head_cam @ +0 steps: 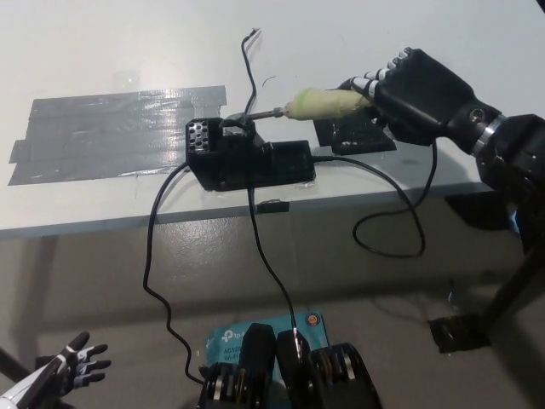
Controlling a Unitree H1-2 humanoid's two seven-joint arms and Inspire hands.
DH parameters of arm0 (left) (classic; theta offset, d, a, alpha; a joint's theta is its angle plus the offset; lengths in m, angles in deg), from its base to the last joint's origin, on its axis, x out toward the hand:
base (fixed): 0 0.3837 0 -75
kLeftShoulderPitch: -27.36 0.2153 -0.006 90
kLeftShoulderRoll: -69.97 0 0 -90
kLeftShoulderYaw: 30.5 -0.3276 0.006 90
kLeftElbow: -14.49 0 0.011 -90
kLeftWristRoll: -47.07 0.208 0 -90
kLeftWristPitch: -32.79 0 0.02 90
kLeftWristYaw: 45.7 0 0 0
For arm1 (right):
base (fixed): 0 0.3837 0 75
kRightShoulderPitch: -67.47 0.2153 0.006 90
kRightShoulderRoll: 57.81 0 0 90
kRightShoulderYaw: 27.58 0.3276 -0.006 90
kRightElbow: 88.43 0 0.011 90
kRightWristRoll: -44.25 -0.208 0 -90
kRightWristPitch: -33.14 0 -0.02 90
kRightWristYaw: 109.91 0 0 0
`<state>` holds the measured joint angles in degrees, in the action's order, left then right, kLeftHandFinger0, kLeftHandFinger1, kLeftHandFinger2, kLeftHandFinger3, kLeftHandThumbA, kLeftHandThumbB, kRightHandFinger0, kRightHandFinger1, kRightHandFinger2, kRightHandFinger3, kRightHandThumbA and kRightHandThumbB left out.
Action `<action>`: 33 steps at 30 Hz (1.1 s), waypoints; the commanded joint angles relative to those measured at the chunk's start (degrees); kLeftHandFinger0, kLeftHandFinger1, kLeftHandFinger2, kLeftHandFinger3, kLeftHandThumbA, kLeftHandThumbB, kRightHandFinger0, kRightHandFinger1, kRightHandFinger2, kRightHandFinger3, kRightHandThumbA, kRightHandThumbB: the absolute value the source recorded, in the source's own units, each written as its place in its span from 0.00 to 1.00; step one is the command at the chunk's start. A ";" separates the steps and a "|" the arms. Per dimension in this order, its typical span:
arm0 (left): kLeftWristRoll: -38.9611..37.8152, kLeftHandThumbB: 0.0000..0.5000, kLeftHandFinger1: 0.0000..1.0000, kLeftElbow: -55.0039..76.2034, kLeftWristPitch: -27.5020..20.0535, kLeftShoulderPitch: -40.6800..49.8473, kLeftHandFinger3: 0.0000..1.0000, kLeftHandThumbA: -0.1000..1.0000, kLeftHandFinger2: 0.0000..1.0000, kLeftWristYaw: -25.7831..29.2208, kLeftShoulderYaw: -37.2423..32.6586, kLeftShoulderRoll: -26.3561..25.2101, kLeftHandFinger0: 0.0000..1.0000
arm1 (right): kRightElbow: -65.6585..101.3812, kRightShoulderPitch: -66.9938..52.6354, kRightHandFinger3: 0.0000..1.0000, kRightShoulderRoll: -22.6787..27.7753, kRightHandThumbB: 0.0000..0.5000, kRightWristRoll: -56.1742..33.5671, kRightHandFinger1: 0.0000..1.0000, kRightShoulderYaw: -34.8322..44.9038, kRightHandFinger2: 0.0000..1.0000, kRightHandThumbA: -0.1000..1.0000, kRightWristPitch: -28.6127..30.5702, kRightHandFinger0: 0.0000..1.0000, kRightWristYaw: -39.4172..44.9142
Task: The robot uses its right hand to grab and lift the soldering gun kept on the middle of the table and puts it in its base
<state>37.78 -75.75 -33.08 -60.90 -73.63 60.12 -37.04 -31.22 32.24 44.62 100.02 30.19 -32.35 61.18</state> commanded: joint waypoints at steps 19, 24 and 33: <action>0.92 0.77 1.00 1.41 -0.12 -1.27 1.00 1.00 1.00 -0.61 -0.43 -1.37 0.99 | 1.50 3.83 0.04 -0.89 0.03 2.56 0.02 1.27 0.39 0.00 -4.35 0.00 6.39; 0.49 0.70 0.99 1.88 0.34 -1.49 1.00 1.00 1.00 -0.72 -0.13 -1.44 0.98 | 1.39 3.89 0.16 -0.35 0.00 3.60 0.00 0.24 0.29 0.00 -3.34 0.00 6.85; 0.42 0.74 1.00 2.74 1.45 -1.14 1.00 1.00 1.00 -0.48 -0.07 -1.28 0.99 | 1.00 3.71 0.22 -0.85 0.16 4.99 0.00 -0.94 0.27 0.00 -3.31 0.00 5.72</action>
<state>38.74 -75.18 -32.37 -61.71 -73.65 59.86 -37.03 -31.28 32.57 43.46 103.79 29.46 -35.49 67.05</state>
